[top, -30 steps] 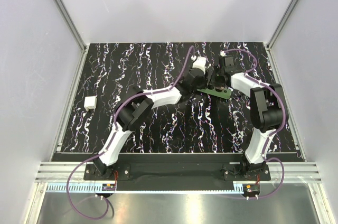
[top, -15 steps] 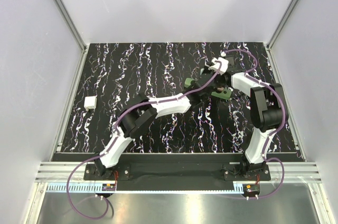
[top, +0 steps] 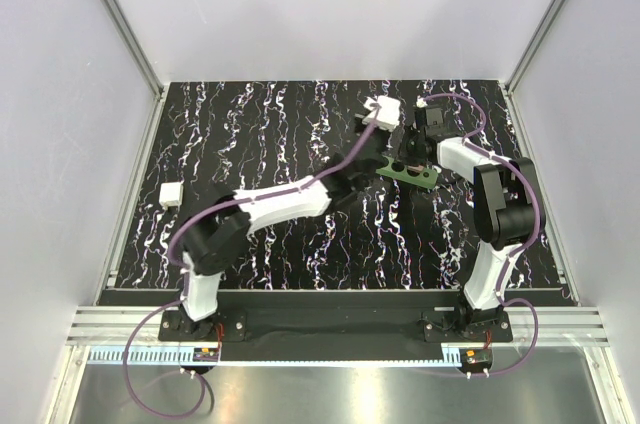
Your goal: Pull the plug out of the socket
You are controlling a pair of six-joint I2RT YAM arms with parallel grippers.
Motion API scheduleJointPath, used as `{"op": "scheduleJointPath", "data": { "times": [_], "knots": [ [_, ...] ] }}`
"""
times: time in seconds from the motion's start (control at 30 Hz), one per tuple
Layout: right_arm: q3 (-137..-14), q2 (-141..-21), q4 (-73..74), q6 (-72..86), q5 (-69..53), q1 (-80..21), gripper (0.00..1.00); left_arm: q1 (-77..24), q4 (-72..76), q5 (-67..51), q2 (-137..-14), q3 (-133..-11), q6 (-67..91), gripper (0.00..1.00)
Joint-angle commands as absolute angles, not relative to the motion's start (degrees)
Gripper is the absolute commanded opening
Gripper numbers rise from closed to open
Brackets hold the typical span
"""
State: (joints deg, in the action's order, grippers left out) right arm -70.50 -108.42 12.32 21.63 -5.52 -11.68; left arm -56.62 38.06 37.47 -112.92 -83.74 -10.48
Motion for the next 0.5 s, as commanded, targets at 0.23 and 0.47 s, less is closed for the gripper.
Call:
{"op": "scheduleJointPath", "data": {
  "times": [0.23, 0.47],
  "knots": [
    [-69.7, -112.24, 17.58, 20.13, -7.82, -12.57, 0.02, -49.4, 2.79, 34.94, -96.08, -71.73, 19.13, 0.62],
    [-69.43, -111.62, 16.96, 19.69, -8.88, -12.57, 0.02, -42.37, -9.48, 12.4, -95.0, -69.78, 19.78, 0.86]
  ]
}}
